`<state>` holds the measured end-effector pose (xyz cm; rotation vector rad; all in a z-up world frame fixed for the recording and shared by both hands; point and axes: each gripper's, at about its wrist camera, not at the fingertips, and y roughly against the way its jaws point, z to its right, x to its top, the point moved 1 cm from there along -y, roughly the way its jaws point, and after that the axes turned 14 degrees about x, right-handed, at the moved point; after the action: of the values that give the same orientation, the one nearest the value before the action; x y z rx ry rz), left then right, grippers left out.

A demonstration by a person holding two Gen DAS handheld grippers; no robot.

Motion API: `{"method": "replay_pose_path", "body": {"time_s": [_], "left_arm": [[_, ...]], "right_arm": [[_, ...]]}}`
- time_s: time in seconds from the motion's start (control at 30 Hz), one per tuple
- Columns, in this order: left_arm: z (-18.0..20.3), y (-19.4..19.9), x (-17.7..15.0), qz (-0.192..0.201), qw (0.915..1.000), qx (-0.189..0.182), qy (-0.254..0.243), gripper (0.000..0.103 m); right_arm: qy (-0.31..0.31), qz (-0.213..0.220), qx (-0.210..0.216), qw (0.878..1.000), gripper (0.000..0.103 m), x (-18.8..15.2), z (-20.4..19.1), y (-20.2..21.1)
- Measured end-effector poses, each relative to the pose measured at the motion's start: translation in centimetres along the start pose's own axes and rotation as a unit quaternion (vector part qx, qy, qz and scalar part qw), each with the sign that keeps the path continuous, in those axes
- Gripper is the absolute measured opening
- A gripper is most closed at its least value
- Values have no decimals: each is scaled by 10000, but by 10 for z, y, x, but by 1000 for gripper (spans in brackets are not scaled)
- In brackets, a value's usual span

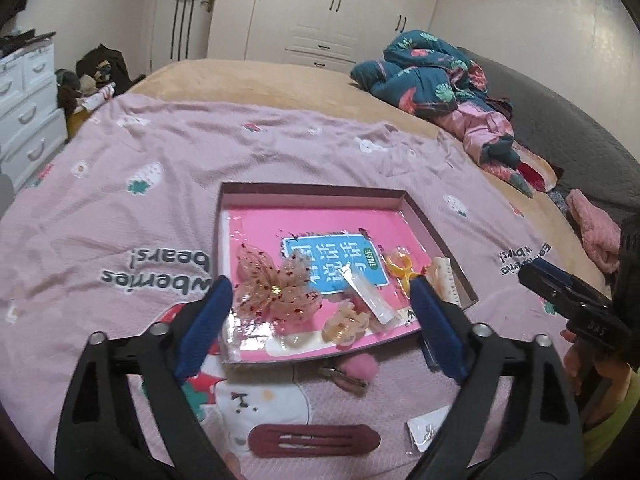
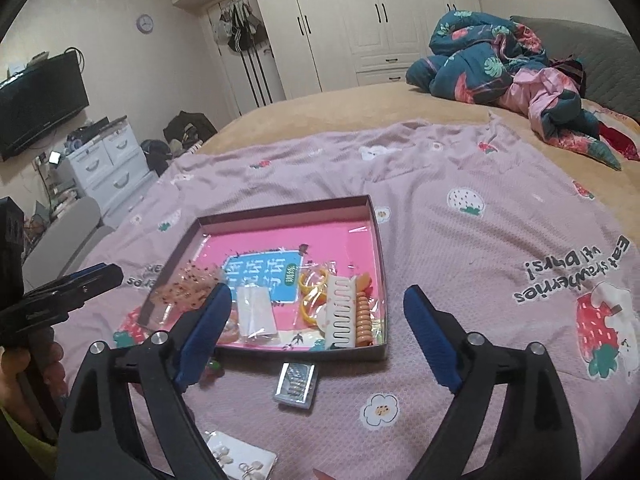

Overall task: Organize jewelry
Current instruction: 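Withdraw both open tools from the tray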

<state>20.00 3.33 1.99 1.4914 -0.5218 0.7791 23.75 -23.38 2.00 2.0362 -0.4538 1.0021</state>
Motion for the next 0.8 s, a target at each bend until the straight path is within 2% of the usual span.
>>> {"method": "replay_pose_path", "body": {"time_s": [0.13,0.8], "left_arm": [[-4,15,-2,90,9999,53,62,93],[-17,63,-23,216,9996,3,181,94]], "right_arm": [[81,71,52,9999,88,1,-10,13],[344,39,216,9992,91,-18,-41,52]]}}
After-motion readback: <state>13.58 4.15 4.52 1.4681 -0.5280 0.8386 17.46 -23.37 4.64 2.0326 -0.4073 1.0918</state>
